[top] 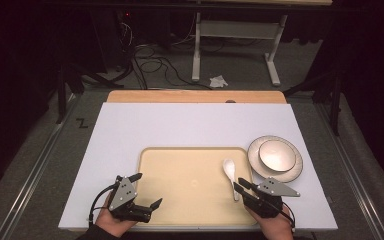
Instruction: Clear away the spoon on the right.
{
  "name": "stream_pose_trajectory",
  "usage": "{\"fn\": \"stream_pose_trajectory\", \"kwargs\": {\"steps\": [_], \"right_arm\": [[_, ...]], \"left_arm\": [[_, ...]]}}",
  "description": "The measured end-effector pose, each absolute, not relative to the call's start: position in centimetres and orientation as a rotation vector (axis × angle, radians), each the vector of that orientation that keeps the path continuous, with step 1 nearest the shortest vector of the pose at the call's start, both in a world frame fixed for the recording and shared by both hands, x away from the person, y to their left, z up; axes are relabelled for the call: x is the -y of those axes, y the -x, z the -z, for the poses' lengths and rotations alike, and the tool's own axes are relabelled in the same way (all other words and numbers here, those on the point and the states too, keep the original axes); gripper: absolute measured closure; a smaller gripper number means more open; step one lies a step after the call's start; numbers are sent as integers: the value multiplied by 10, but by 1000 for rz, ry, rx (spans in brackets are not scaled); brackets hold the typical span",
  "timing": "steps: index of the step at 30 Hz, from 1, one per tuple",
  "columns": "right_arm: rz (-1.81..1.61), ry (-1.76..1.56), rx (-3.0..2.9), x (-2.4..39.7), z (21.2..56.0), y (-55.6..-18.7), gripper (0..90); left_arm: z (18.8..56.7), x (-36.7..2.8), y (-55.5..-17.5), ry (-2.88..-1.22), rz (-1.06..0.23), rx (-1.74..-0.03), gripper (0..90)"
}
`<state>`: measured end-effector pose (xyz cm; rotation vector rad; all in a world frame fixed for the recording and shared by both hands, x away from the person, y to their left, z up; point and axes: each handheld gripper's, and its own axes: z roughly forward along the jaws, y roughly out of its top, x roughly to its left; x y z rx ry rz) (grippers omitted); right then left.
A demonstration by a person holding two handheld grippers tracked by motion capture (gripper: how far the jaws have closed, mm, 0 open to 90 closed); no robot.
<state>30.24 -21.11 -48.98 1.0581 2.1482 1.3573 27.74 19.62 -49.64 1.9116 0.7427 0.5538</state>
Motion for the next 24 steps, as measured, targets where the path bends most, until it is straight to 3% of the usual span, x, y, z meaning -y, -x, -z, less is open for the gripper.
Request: {"fn": "stream_pose_trajectory", "kwargs": {"steps": [16,24], "right_arm": [[-1358,-1078,-2129,217,489,-305,727],[-1320,-1106,-2139,217,491,-308,819]], "left_arm": [[496,-196,-277,-1913,-557,-743,14],[496,-197,-277,-1911,-558,-741,15]]}}
